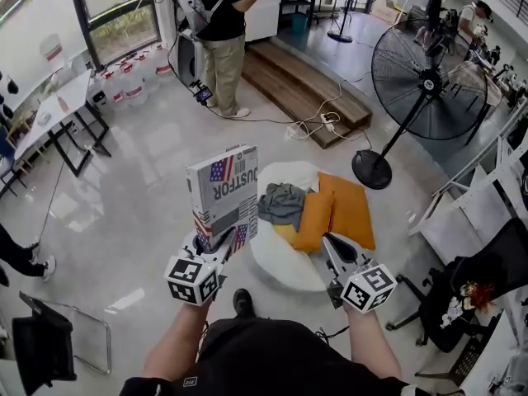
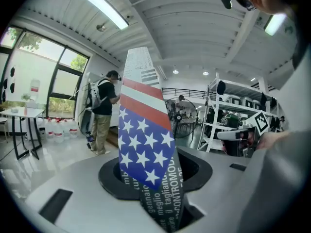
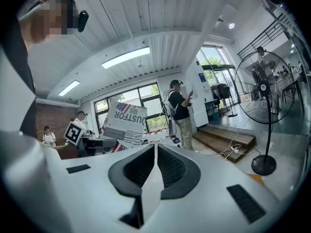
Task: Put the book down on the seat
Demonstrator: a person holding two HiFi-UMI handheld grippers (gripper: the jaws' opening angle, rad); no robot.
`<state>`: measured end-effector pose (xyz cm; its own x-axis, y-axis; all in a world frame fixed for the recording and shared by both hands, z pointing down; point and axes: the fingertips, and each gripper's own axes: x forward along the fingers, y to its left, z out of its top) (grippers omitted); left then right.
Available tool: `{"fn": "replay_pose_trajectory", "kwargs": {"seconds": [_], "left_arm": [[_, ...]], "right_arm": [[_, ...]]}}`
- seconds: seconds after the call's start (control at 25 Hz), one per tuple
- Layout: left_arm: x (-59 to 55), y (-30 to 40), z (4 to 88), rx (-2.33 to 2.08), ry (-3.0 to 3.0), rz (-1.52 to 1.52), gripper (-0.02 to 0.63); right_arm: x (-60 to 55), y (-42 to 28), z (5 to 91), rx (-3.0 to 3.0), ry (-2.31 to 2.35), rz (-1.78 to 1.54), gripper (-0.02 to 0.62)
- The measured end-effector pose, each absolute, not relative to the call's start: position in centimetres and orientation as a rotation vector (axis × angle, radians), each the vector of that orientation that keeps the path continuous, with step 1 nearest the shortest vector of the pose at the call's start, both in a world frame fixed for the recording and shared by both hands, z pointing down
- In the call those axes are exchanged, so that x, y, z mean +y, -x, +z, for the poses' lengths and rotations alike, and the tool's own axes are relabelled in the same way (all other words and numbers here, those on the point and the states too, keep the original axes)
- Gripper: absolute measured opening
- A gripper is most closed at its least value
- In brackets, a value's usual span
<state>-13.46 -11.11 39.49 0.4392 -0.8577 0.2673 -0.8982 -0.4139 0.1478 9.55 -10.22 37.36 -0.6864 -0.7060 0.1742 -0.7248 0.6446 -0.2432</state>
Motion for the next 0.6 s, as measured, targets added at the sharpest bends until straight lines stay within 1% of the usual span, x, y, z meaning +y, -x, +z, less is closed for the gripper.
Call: {"fn": "replay_pose_trajectory", "kwargs": {"seconds": [0.16, 0.28, 0.6], "left_arm": [[-15.9, 15.7, 40.3, -1.450, -2.436, 0.227, 0.176], [-18.5, 16.1, 41.3, -1.399, -2.451, 0.242, 0.176], [-21.9, 14.1, 43.0, -1.340, -2.442, 0.245, 0.176]], "right_arm": [[-13.8, -6.7, 37.9, -2.749, -1.255, 0.489, 0.017], [-15.4, -5.7, 38.8, -2.719, -1.278, 0.498, 0.017], [-17.9, -7.8, 40.8, -2.674, -1.337, 0.543, 0.017]]}}
